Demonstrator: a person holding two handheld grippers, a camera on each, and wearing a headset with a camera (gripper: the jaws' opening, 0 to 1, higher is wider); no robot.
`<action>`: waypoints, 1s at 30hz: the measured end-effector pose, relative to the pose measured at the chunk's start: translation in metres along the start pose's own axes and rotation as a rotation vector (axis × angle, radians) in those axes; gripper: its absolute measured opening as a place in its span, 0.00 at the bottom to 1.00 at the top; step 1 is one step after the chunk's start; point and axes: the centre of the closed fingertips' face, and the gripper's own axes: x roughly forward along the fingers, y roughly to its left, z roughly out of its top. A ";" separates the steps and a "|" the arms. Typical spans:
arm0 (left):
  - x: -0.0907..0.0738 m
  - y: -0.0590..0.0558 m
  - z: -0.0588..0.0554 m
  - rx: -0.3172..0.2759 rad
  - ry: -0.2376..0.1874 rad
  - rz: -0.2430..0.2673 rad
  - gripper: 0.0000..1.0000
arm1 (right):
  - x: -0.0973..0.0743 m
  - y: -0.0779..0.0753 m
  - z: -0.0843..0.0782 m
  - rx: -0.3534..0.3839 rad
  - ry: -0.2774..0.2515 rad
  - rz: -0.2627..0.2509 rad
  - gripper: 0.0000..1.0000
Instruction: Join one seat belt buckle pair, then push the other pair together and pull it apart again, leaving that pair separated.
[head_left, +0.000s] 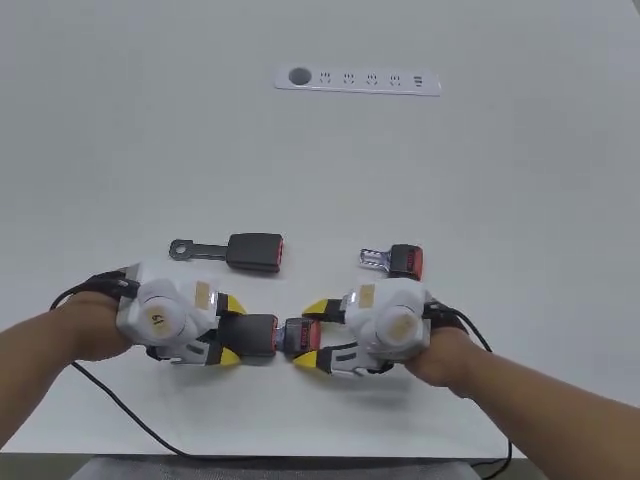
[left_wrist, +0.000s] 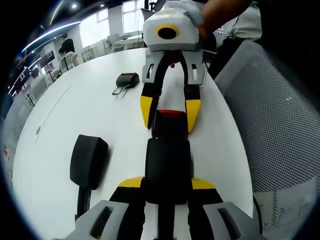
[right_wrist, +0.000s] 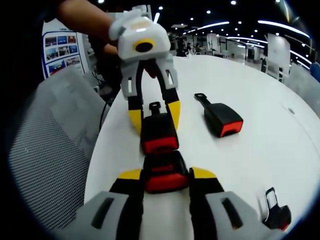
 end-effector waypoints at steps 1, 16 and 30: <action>0.000 0.000 0.000 0.000 0.000 0.000 0.33 | 0.000 0.000 0.000 0.002 0.000 -0.001 0.35; -0.001 0.000 -0.001 0.010 0.001 -0.003 0.33 | 0.001 0.001 0.003 0.007 0.000 -0.006 0.35; -0.001 -0.002 -0.002 0.018 -0.003 -0.005 0.34 | 0.000 0.001 0.000 -0.009 0.004 0.000 0.35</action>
